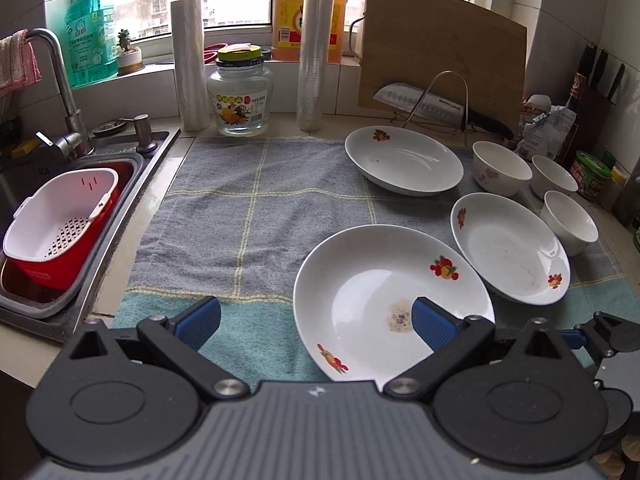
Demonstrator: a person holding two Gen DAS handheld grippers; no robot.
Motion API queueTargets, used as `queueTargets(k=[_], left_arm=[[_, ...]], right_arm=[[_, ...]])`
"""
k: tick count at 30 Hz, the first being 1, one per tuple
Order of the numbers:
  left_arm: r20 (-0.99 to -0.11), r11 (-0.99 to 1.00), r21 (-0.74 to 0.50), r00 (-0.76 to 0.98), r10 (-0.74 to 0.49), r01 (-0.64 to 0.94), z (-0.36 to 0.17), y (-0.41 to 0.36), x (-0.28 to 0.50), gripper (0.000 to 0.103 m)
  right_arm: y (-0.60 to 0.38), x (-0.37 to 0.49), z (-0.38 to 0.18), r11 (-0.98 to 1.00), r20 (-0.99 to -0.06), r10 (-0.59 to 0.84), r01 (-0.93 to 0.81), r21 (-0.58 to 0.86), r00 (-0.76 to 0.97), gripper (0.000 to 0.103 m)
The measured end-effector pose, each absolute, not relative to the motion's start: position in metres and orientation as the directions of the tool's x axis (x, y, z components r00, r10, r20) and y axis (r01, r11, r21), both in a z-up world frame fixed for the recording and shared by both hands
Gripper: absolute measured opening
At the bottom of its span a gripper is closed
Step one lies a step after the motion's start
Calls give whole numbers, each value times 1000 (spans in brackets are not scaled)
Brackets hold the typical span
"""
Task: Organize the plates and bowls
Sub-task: 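Move both grippers to the dirt-spotted white plate and close on its rim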
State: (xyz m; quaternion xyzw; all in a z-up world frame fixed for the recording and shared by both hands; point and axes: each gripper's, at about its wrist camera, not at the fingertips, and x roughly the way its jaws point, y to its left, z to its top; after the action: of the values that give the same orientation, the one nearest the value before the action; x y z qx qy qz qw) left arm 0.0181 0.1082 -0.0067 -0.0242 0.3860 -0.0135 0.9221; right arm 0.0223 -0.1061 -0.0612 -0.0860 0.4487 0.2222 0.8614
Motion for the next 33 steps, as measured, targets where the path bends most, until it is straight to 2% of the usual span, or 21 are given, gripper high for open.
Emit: queueTargets(k=[17,33], left_arm=[[-736,996,-90,672,-82,23,-13,135,35,101],[-769,973,-77,608,-198,218,-25,124,89,101]], right_arm=[[-62,25,-86,820,-791,348,-572,-4,504,103],[-66,25,-96,812,-700,415,-584,-4,582,103]])
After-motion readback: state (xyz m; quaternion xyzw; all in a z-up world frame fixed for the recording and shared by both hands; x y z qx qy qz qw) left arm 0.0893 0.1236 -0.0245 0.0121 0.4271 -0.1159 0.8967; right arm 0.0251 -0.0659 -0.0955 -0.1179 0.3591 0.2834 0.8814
